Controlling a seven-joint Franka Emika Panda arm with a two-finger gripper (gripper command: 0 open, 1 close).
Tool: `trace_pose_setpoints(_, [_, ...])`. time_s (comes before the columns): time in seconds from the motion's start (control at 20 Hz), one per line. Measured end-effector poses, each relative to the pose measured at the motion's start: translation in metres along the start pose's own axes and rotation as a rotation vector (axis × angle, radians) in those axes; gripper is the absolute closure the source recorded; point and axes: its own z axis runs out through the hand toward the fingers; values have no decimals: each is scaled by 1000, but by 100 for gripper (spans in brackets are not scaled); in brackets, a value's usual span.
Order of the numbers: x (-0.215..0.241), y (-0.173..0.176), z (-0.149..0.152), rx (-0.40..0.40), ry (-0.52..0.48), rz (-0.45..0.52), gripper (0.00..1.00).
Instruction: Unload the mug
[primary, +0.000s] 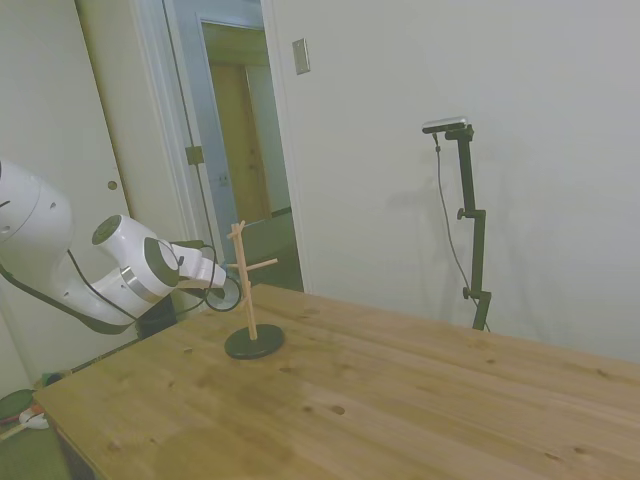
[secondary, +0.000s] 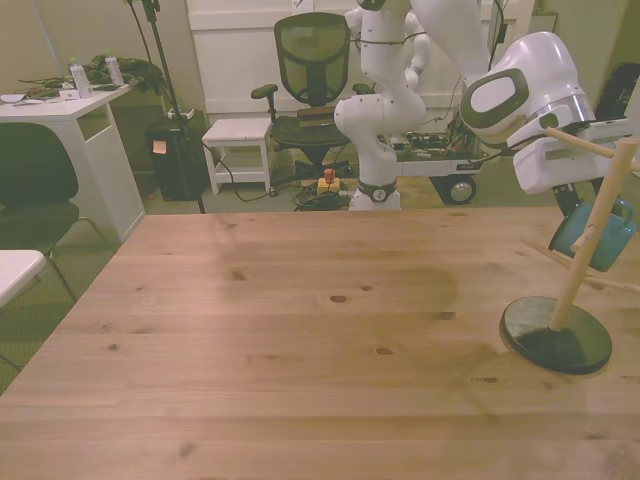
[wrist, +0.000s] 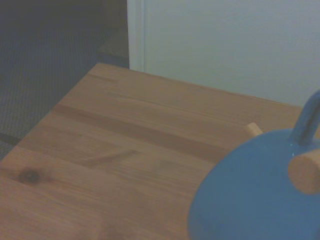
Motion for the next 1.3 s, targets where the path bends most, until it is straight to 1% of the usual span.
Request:
trace_pose_setpoints(0.5, [1, 1, 2, 2, 1, 9, 100])
trace_pose_setpoints(0.65, [2, -1, 2, 18, 0, 12, 100])
trace_pose_setpoints(0.9, [3, -2, 3, 24, 0, 16, 100])
trace_pose_setpoints(1.3, [4, -3, 3, 46, -6, 44, 100])
